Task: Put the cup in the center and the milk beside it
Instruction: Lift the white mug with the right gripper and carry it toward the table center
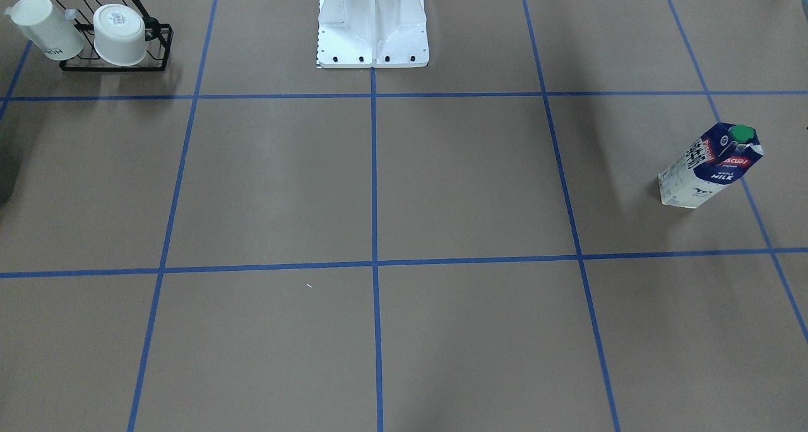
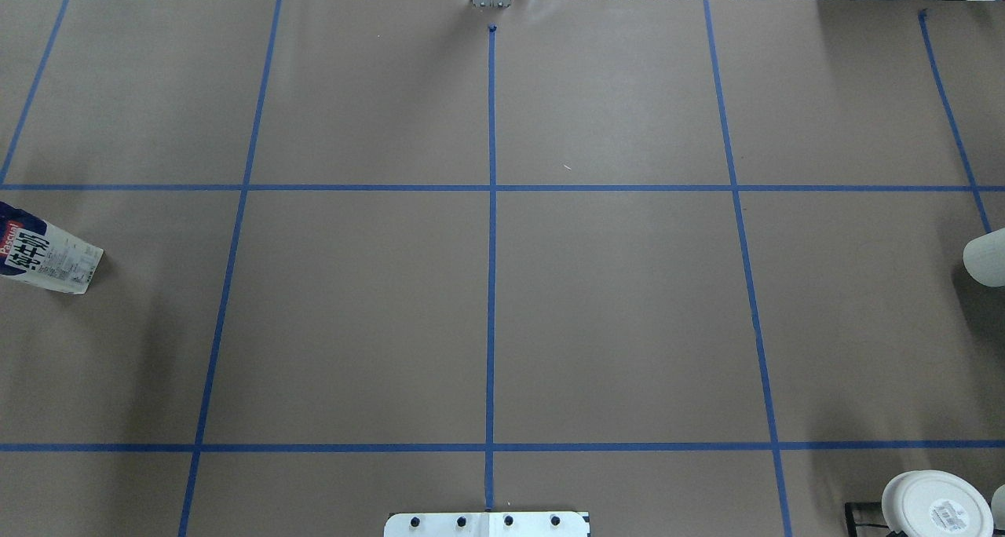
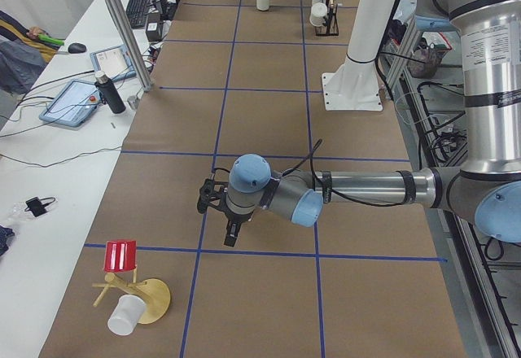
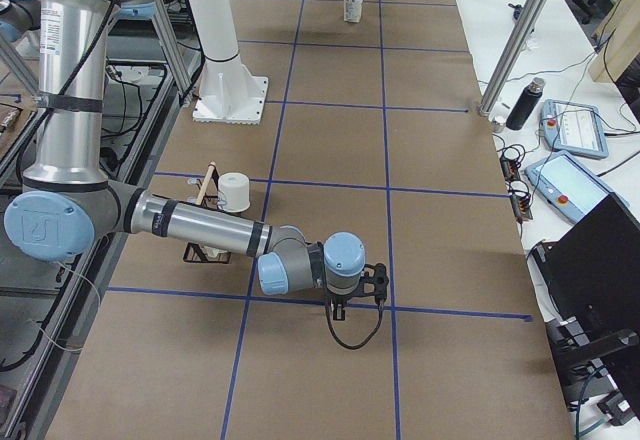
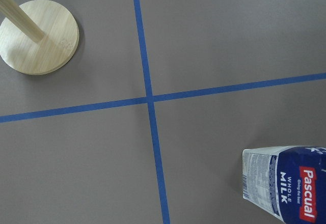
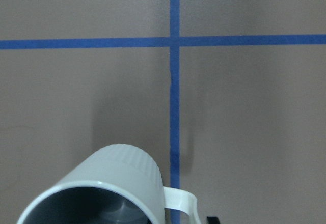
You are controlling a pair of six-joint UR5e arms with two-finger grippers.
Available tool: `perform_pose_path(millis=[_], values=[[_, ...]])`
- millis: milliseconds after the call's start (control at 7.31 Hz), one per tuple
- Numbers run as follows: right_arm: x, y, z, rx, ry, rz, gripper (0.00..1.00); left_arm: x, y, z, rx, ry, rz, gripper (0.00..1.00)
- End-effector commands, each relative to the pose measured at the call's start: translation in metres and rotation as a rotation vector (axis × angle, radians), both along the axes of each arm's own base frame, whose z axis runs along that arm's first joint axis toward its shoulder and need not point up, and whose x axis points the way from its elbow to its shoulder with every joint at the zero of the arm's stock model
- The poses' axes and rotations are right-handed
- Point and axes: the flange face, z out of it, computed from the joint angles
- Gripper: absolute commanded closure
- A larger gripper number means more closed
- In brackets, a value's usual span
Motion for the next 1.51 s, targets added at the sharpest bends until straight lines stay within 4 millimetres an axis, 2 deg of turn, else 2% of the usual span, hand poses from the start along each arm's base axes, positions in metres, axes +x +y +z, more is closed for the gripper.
perform_pose_path(millis=[0, 137, 274, 411, 547, 821, 958, 1095, 1232, 1368], values=[[0.004, -0.036, -0.126, -0.023, 0.016, 0.018, 1.0, 0.0, 0.0, 0.001, -0.003, 0.001, 0.0, 0.01], [-0.009, -0.056, -0.18, -0.009, 0.018, 0.0, 1.0, 0.0, 0.0, 0.003, -0.005, 0.0, 0.001, 0.01], [-0.045, -0.077, -0.231, 0.03, 0.022, -0.054, 1.0, 0.0, 0.001, 0.004, -0.009, 0.0, 0.0, 0.01], [-0.098, -0.094, -0.284, 0.074, 0.02, -0.093, 1.0, 0.0, 0.001, 0.005, -0.01, -0.002, 0.0, 0.01], [-0.173, -0.097, -0.337, 0.087, 0.033, -0.102, 1.0, 0.0, 0.0, 0.004, -0.008, 0.0, 0.001, 0.01], [-0.326, -0.081, -0.433, 0.09, 0.036, -0.113, 1.0, 0.001, 0.001, 0.012, -0.021, -0.003, 0.003, 0.01], [-0.388, -0.09, -0.479, 0.08, 0.045, -0.094, 1.0, 0.001, 0.001, 0.012, -0.022, -0.003, 0.003, 0.01], [-0.434, -0.092, -0.497, 0.079, 0.052, -0.12, 1.0, 0.001, 0.0, 0.014, -0.024, -0.003, 0.004, 0.01], [-0.469, -0.111, -0.52, 0.108, 0.055, -0.119, 1.0, 0.001, 0.001, 0.013, -0.024, -0.001, 0.003, 0.01], [-0.505, -0.108, -0.521, 0.081, 0.077, -0.144, 1.0, 0.001, 0.001, 0.013, -0.024, -0.001, 0.003, 0.01]])
